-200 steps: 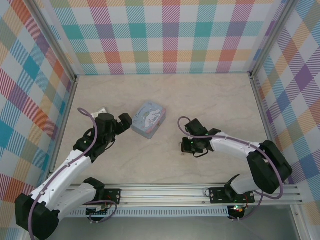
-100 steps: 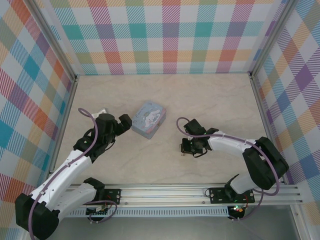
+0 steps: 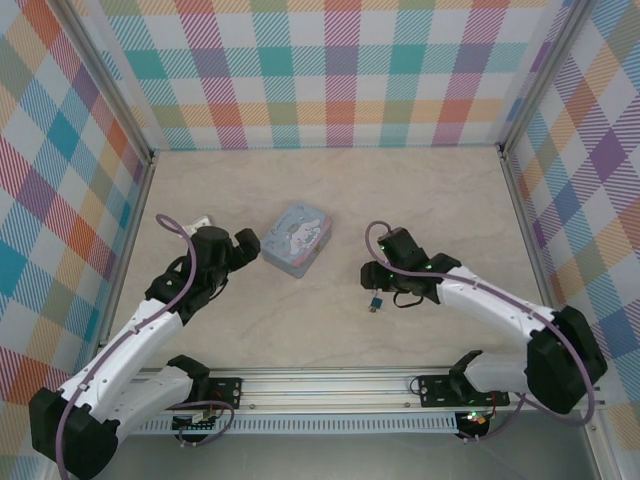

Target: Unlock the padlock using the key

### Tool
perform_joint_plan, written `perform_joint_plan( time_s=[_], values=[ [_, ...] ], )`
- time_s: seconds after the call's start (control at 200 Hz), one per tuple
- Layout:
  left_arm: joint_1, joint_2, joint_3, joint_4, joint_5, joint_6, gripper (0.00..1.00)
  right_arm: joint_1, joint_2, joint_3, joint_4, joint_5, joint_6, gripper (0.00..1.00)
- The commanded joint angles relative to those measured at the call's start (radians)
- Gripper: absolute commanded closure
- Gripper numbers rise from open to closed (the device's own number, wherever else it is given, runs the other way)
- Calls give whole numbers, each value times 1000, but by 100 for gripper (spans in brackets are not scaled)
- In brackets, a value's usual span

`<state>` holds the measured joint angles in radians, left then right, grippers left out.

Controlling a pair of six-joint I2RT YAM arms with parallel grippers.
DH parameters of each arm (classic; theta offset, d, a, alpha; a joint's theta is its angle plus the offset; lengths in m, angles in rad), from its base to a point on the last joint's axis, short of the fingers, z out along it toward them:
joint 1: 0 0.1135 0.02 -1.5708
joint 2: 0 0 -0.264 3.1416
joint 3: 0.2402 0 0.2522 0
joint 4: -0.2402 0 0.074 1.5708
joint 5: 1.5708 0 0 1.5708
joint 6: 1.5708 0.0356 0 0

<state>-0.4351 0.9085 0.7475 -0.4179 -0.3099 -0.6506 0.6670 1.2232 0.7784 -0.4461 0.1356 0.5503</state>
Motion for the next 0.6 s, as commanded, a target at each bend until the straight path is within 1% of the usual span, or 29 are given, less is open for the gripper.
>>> perform_joint_plan(
  time_s=[0.0, 0.045, 0.235, 0.3, 0.375, 0.49, 0.515, 0.595],
  values=[
    [13, -7, 52, -35, -78, 72, 0, -9, -88, 1, 4, 121, -68, 29],
    [13, -7, 59, -37, -97, 88, 0, -16, -127, -18, 33, 140, -84, 22],
    [16, -10, 72, -25, -198, 178, 0, -79, -271, -101, 132, 196, -147, 0],
    [18, -14, 72, -17, -247, 209, 0, -98, -307, -130, 167, 228, -179, 0],
    [22, -25, 64, 4, -317, 211, 0, -112, -338, -160, 205, 302, -208, 0],
    [27, -70, -13, 129, -389, 244, 0, -152, -355, -204, 276, 367, -287, 0],
    [29, -80, -35, 178, -404, 253, 0, -165, -354, -215, 291, 374, -302, 0],
    [36, -105, -83, 235, -459, 264, 0, -213, -345, -243, 348, 376, -344, 0]
  ],
)
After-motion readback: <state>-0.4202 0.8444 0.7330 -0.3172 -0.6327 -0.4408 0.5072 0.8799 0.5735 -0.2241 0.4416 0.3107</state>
